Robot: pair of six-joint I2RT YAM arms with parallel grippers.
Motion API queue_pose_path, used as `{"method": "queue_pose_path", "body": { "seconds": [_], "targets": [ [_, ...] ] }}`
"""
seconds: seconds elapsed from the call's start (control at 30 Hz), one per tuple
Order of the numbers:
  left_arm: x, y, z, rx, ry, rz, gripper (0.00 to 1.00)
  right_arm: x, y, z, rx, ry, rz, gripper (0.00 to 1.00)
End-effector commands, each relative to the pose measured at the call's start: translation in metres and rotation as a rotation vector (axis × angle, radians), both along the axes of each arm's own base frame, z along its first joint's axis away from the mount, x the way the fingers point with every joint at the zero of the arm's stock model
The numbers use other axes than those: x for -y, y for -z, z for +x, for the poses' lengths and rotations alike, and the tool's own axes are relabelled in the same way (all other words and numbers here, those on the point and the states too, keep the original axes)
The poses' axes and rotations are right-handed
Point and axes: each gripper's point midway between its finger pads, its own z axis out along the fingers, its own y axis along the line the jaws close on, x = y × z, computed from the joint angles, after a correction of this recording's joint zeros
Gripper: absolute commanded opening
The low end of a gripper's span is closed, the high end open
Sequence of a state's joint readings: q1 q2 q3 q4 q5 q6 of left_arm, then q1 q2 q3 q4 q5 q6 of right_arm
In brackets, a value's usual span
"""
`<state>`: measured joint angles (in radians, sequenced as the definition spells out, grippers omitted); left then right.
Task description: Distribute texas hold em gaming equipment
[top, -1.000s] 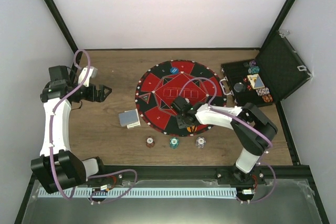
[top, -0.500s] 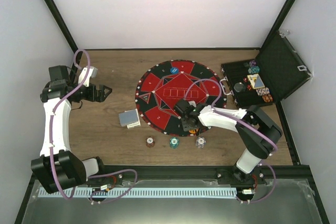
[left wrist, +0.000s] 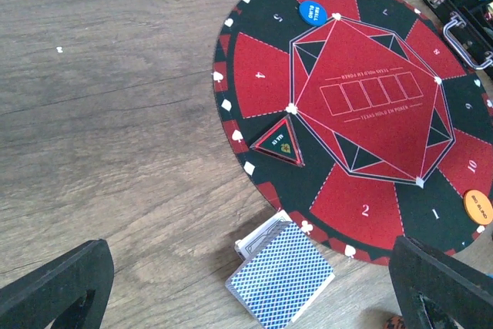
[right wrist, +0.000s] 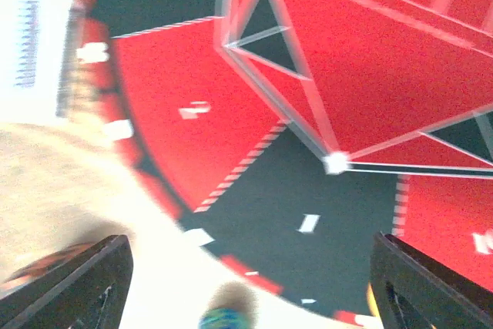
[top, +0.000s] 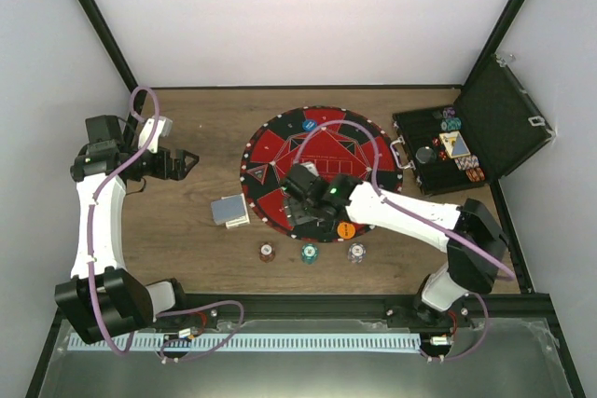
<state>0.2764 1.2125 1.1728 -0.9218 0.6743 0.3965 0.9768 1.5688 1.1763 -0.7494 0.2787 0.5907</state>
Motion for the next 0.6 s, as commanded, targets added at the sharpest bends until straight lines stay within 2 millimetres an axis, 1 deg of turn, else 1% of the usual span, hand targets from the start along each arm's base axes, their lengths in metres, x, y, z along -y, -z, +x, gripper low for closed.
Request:
{"method": "queue_pose_path", "body": {
  "seconds": [0.0, 0.07, 0.13, 0.23, 0.3, 0.4, 0.57],
  "targets": [
    [-0.004, -0.013, 0.005, 0.031, -0.017, 0.007, 1.0, -0.058, -0.015, -0.036, -0.04, -0.157, 0.078, 0.88],
    [-0.006, -0.012, 0.007, 0.028, -0.028, 0.016, 1.0, -0.082, -0.01, -0.051, -0.064, -0.216, 0.086, 0.9],
    [-0.008, -0.011, 0.008, 0.026, -0.037, 0.025, 1.0, -0.102, -0.002, -0.065, -0.079, -0.274, 0.069, 0.91],
    [-0.011, -0.01, 0.008, 0.024, -0.048, 0.04, 1.0, -0.12, 0.012, -0.076, -0.095, -0.325, 0.037, 0.91],
    [-0.011, -0.01, 0.008, 0.026, -0.049, 0.045, 1.0, -0.126, 0.02, -0.079, -0.106, -0.341, 0.019, 0.9],
    [-0.011, -0.012, 0.007, 0.03, -0.049, 0.045, 1.0, -0.129, 0.032, -0.08, -0.118, -0.346, -0.005, 0.88],
    [-0.011, -0.012, 0.008, 0.033, -0.046, 0.043, 1.0, -0.13, 0.043, -0.081, -0.13, -0.356, -0.024, 0.84]
  ]
}}
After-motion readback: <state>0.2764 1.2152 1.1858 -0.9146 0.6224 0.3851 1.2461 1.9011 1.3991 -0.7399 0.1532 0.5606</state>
